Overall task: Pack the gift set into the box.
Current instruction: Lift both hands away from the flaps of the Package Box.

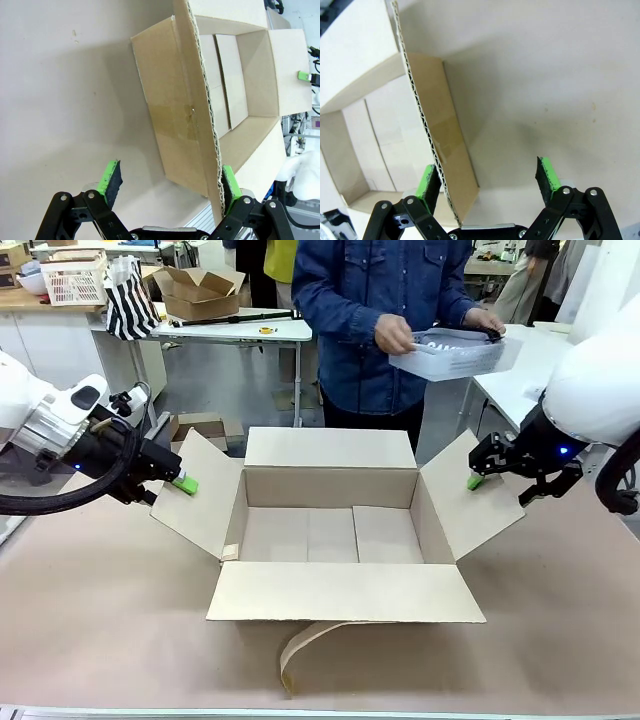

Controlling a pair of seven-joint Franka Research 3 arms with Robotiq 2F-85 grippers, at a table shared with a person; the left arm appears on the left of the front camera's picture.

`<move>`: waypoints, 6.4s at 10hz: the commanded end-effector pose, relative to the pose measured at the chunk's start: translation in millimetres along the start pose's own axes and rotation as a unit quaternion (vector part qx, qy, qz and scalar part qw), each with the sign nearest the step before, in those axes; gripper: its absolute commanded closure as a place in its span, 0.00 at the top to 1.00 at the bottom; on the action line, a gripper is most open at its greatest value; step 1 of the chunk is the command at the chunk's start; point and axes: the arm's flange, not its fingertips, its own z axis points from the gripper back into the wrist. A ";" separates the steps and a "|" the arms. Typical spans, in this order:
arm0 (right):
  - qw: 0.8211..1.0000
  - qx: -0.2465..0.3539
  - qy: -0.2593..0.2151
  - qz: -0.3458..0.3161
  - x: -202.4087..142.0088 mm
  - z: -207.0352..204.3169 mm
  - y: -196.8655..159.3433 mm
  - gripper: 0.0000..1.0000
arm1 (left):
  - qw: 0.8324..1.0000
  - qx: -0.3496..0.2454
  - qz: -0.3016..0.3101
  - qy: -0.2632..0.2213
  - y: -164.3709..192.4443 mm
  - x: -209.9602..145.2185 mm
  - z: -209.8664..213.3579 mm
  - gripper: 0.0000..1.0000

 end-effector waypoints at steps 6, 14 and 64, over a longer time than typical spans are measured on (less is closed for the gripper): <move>1.000 -0.007 -0.002 -0.007 -0.6 2.1 0.5 1.00 | 1.000 -0.006 -0.008 0.001 -0.2 -1.5 1.3 1.00; 1.000 -0.007 -0.002 -0.007 -0.6 2.1 0.5 1.00 | 1.000 -0.006 -0.008 0.001 -0.2 -1.5 1.3 1.00; 0.856 0.509 -0.095 0.022 -56.2 194.6 -115.5 1.00 | 0.875 -0.456 -0.144 -0.079 -3.7 -72.9 202.1 1.00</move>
